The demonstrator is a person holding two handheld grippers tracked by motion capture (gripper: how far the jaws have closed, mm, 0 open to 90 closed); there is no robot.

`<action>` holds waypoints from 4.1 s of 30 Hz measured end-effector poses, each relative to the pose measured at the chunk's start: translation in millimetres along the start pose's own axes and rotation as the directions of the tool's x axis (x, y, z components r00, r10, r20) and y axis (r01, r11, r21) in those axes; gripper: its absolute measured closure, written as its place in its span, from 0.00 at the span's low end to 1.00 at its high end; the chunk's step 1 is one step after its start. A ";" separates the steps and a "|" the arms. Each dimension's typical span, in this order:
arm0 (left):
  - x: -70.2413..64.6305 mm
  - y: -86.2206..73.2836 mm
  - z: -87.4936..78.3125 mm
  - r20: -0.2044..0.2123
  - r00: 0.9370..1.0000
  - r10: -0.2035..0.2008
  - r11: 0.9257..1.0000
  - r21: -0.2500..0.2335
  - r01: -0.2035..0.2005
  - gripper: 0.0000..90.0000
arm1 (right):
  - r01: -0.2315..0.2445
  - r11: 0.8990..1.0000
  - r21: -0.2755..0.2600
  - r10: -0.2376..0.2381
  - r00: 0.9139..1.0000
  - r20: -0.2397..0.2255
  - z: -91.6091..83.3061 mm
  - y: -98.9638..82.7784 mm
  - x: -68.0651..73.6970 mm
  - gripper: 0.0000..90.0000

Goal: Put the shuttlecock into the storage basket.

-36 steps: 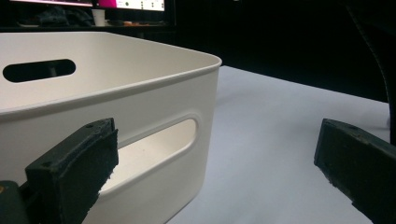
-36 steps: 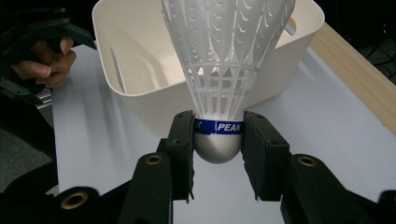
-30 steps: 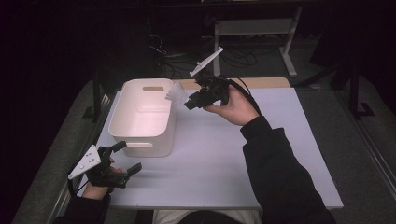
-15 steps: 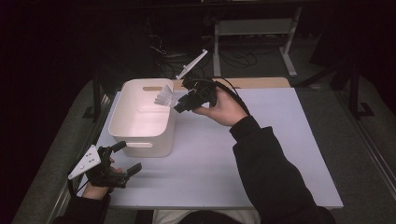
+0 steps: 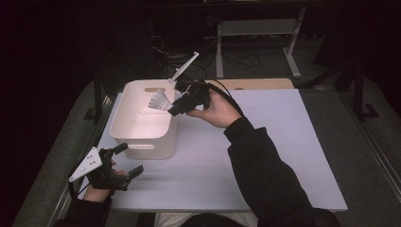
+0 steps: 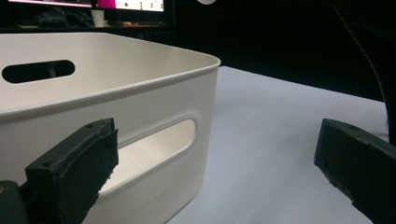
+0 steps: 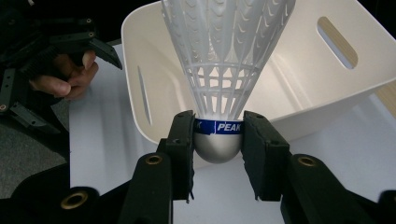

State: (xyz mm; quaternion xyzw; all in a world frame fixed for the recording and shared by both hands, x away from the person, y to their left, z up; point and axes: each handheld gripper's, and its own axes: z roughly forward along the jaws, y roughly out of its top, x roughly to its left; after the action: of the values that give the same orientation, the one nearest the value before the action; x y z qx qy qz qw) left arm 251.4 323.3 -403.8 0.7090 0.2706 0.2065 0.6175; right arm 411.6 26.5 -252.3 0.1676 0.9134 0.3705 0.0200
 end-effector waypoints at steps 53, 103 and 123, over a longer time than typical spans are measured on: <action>-0.1 -0.1 -0.4 0.004 1.000 0.000 1.000 -0.003 0.000 0.00 | -0.002 0.998 0.069 0.009 0.995 -0.099 74.0 7.6 -5.0 0.71; 0.1 -0.2 -0.5 0.007 1.000 -0.003 1.000 -0.004 0.003 0.00 | -0.064 0.998 -0.001 0.064 0.996 -0.063 49.3 -5.9 -12.5 0.18; 0.3 -0.1 0.1 0.004 1.000 -0.004 1.000 -0.002 0.004 0.00 | -0.044 0.995 -0.089 0.042 0.999 -0.025 21.3 -27.3 -14.3 0.00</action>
State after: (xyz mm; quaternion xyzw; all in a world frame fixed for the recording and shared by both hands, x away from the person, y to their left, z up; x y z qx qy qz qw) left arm 251.6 323.4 -403.9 0.7083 0.2707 0.2040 0.6192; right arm 420.5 17.9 -287.7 0.1820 0.8922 0.4132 0.0087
